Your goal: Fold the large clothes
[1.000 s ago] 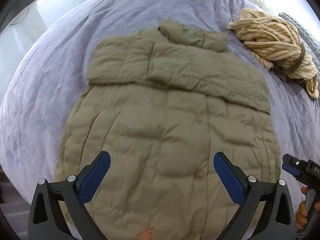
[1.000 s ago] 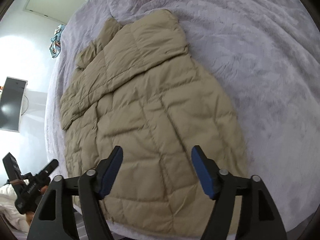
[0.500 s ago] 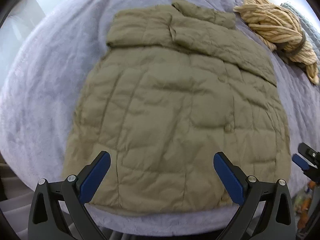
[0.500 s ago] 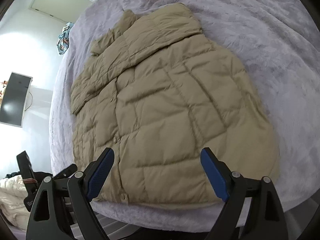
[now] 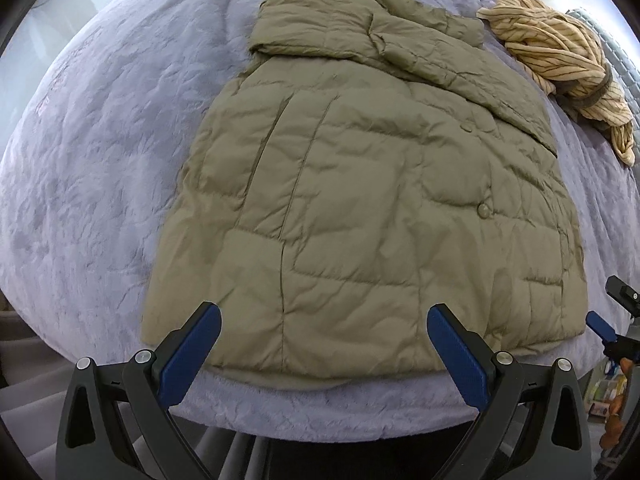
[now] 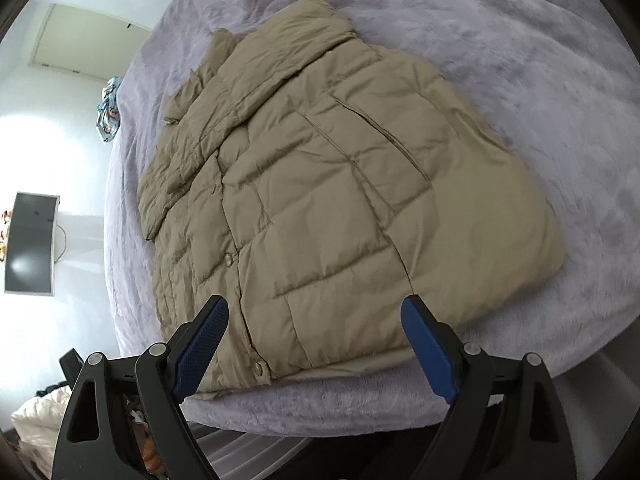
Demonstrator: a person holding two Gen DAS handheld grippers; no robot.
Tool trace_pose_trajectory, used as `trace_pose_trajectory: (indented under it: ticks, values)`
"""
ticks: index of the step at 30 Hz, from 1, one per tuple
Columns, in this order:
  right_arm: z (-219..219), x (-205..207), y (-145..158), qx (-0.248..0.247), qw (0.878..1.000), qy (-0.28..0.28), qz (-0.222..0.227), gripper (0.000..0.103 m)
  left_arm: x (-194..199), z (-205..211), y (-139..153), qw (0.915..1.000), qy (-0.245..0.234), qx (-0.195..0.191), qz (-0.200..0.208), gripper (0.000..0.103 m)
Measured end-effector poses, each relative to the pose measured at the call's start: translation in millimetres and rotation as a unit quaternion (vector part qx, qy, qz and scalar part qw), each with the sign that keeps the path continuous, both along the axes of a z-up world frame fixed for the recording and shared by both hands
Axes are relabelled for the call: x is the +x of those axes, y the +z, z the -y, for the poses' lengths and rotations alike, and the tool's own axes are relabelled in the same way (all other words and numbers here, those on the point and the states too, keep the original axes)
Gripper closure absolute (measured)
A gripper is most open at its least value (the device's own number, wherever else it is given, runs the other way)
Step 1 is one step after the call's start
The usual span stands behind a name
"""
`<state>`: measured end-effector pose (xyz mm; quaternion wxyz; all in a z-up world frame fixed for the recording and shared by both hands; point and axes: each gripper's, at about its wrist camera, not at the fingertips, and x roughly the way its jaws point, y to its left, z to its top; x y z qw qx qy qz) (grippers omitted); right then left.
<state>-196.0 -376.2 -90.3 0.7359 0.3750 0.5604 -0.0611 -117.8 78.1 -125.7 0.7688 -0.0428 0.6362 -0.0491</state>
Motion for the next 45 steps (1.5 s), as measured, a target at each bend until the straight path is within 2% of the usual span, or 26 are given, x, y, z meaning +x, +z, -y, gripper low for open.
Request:
trace_pose_trajectory:
  ticks: [4, 12, 16, 20, 23, 28, 31, 33, 35, 36, 37, 38, 39, 40, 41, 42, 45]
  values:
    - [5.8, -12.1, -10.0, 0.032, 0.999, -0.030, -0.009, 0.013, -8.9, -13.9, -3.4, 0.9994, 0.008, -0.035, -0.003, 0.000]
    - [25.6, -42.6, -35.1, 0.110, 0.990, -0.083, -0.024, 0.013, -32.0, -62.3, -18.7, 0.9920, 0.065, -0.105, -0.025, 0.000]
    - [34.1, -58.5, -48.8, 0.131, 0.984, -0.112, -0.034, 0.013, -40.4, -79.3, -37.0, 0.9827, 0.085, -0.156, -0.052, 0.000]
    - [42.0, -66.5, -61.9, 0.153, 0.978, -0.137, -0.031, 0.013, -44.4, -84.2, -64.3, 0.9663, 0.110, -0.215, -0.090, 0.000]
    - [48.0, -65.5, -73.2, 0.159, 0.975, -0.154, -0.027, 0.013, -41.3, -79.3, -79.2, 0.9551, 0.119, -0.253, -0.100, 0.000]
    - [55.5, -60.6, -100.4, 0.189, 0.963, -0.191, -0.023, 0.012, -26.4, -66.0, -88.1, 0.9510, 0.118, -0.269, -0.096, 0.000]
    - [55.9, -58.1, -106.7, 0.216, 0.953, -0.211, 0.001, 0.012, -18.7, -63.4, -87.9, 0.9473, 0.121, -0.283, -0.090, 0.000]
    - [54.0, -55.2, -107.8, 0.240, 0.945, -0.222, 0.020, 0.012, -15.0, -62.7, -86.2, 0.9463, 0.122, -0.287, -0.085, 0.006]
    - [51.2, -51.9, -107.6, 0.255, 0.941, -0.222, 0.027, 0.014, -11.4, -61.0, -83.5, 0.9451, 0.117, -0.293, -0.083, 0.038]
    - [50.2, -50.6, -107.1, 0.259, 0.940, -0.221, 0.029, 0.016, -10.5, -61.4, -82.7, 0.9456, 0.113, -0.293, -0.085, 0.047]
    - [49.4, -49.6, -106.3, 0.260, 0.940, -0.221, 0.026, 0.025, -9.2, -61.2, -81.2, 0.9471, 0.109, -0.290, -0.084, 0.066]
    - [49.9, -48.8, -107.2, 0.259, 0.940, -0.220, 0.019, 0.039, -8.2, -61.4, -79.9, 0.9474, 0.106, -0.291, -0.082, 0.080]
    - [50.0, -48.1, -108.5, 0.257, 0.941, -0.220, 0.010, 0.046, -6.9, -63.3, -77.3, 0.9468, 0.103, -0.295, -0.078, 0.082]
    - [51.5, -49.1, -109.6, 0.257, 0.941, -0.220, 0.005, 0.060, -5.6, -65.5, -73.1, 0.9460, 0.102, -0.299, -0.071, 0.082]
    - [52.2, -47.6, -111.7, 0.253, 0.942, -0.220, -0.004, 0.080, -3.9, -66.6, -68.0, 0.9459, 0.098, -0.303, -0.061, 0.087]
    - [53.8, -46.5, -112.3, 0.247, 0.944, -0.217, -0.010, 0.088, -2.1, -66.3, -64.0, 0.9468, 0.095, -0.303, -0.054, 0.091]
    - [55.3, -41.6, -102.7, 0.228, 0.953, -0.199, 0.000, 0.094, 6.0, -63.4, -47.0, 0.9483, 0.084, -0.304, -0.034, 0.091]
